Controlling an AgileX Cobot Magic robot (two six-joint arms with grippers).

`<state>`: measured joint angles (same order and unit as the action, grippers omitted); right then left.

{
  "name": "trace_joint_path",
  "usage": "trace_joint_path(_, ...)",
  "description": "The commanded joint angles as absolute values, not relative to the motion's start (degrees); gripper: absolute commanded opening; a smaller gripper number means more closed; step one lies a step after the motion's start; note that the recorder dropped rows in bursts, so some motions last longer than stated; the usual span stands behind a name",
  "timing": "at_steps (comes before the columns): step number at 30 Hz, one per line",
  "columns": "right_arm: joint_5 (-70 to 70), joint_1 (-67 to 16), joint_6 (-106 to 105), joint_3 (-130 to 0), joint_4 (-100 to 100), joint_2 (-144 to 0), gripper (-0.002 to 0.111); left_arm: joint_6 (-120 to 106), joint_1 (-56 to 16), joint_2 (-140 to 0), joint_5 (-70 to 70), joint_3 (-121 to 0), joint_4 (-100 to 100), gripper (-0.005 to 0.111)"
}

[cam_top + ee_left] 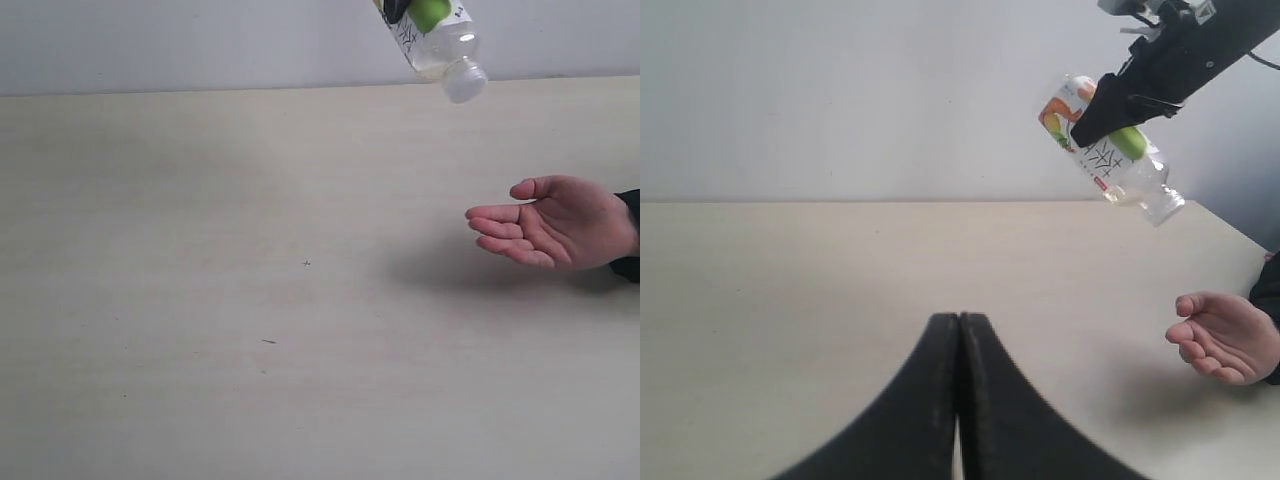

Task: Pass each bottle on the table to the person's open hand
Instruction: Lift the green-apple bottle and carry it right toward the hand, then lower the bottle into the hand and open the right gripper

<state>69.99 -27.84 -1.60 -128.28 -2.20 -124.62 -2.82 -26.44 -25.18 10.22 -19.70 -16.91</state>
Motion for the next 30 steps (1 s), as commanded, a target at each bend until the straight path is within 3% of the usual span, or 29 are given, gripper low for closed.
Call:
trace_joint_path(1, 70.0, -27.7, -1.1, -121.5, -3.4, -119.1, 0.0, -2.9, -26.3, -24.7, 9.3, -19.5, -17.1, 0.001)
trace_joint_path(21, 69.3, -27.7, 12.2, -80.5, -11.8, -87.7, 0.0, -2.9, -26.3, -24.7, 9.3, -19.5, -17.1, 0.001)
trace_joint_path(30, 50.1, -27.7, 20.4, -62.6, -14.9, -86.8, 0.0, -2.9, -26.3, -24.7, 9.3, -19.5, -17.1, 0.001)
